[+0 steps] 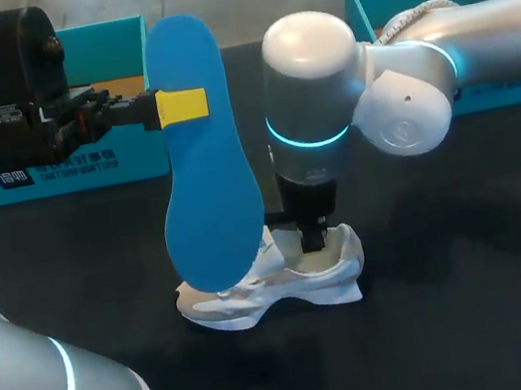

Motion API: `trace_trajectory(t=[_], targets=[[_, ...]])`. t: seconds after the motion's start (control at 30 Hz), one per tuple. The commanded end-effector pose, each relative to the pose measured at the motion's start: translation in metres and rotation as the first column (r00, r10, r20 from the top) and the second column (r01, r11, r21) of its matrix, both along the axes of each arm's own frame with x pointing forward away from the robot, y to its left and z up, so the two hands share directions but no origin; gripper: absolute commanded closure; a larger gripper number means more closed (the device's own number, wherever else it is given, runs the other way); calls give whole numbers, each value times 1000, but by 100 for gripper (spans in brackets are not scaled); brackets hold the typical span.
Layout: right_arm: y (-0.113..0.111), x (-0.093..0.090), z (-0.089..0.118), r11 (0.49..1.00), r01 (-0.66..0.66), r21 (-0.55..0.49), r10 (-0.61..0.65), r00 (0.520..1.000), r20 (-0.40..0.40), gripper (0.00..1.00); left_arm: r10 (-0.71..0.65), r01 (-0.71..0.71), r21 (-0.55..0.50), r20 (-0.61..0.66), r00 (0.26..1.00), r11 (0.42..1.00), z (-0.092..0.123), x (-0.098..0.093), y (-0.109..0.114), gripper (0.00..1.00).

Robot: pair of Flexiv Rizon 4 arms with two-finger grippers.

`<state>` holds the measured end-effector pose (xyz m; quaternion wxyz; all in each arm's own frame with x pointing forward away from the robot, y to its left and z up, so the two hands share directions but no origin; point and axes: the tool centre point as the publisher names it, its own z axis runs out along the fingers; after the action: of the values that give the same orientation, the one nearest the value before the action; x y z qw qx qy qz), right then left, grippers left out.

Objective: Take the shoe out of the shoebox, open the shoe tongue, remove and reinsert the insole, then place the shoe into the shoebox

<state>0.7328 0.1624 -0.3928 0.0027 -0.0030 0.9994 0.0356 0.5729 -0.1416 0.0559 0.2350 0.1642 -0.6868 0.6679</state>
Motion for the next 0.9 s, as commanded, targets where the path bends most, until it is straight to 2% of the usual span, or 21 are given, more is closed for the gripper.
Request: trace_trajectory(t=[0.03,0.33,0.6,0.8,0.9], targets=[[-1,-4,4,1000,3,-6,-3,1000,4,100,0,0,-1,1,1000,1000,0,0,-1,100],[-5,-6,25,997,72,-21,-72,997,0,100,0,0,-1,1,1000,1000,0,0,-1,100],[-8,-7,42,979,202,-39,-203,979,-14,100,0,0,-1,1,1000,1000,0,0,-1,100],[-7,-9,53,941,338,-37,-338,941,-16,100,0,0,-1,1,1000,1000,0,0,-1,100],[-7,-11,58,896,442,-34,-443,896,-22,100,0,0,-1,1,1000,1000,0,0,-1,100]])
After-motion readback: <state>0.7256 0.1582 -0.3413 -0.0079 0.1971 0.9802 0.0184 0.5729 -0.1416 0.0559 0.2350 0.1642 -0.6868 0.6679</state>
